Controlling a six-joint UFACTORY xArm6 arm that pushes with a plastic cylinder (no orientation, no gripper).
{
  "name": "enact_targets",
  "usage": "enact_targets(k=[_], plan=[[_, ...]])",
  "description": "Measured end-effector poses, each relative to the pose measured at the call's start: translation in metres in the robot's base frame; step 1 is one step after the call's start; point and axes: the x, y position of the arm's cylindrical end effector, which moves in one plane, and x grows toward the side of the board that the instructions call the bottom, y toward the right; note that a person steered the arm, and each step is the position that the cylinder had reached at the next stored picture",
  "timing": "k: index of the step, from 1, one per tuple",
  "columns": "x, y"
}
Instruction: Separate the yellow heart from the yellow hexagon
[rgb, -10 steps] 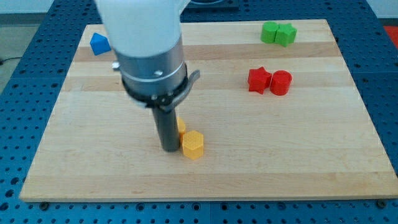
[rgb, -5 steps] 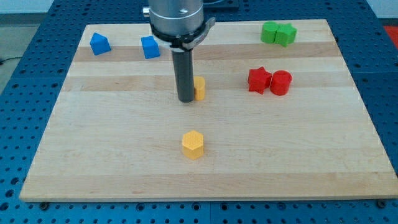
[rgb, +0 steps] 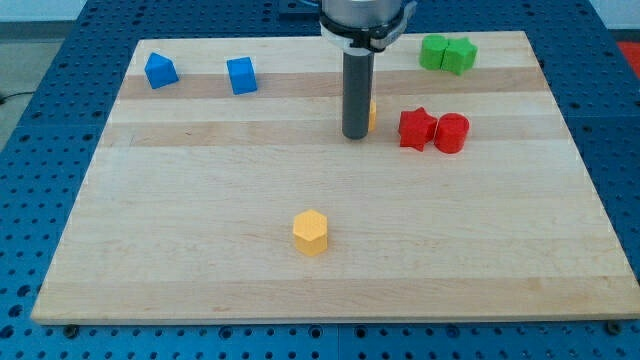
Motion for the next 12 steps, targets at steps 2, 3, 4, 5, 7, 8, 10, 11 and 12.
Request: enact_targets(k=[2, 3, 4, 5, 7, 8, 10, 11, 12], plan=[[-0.028, 0.017], [-0.044, 0.030], [-0.056, 0.032], [-0.054, 0.032], [-0.032, -0.031], [-0.054, -0.029], [-0.142, -0.030], [-0.165, -0.086], [-0.165, -0.142]])
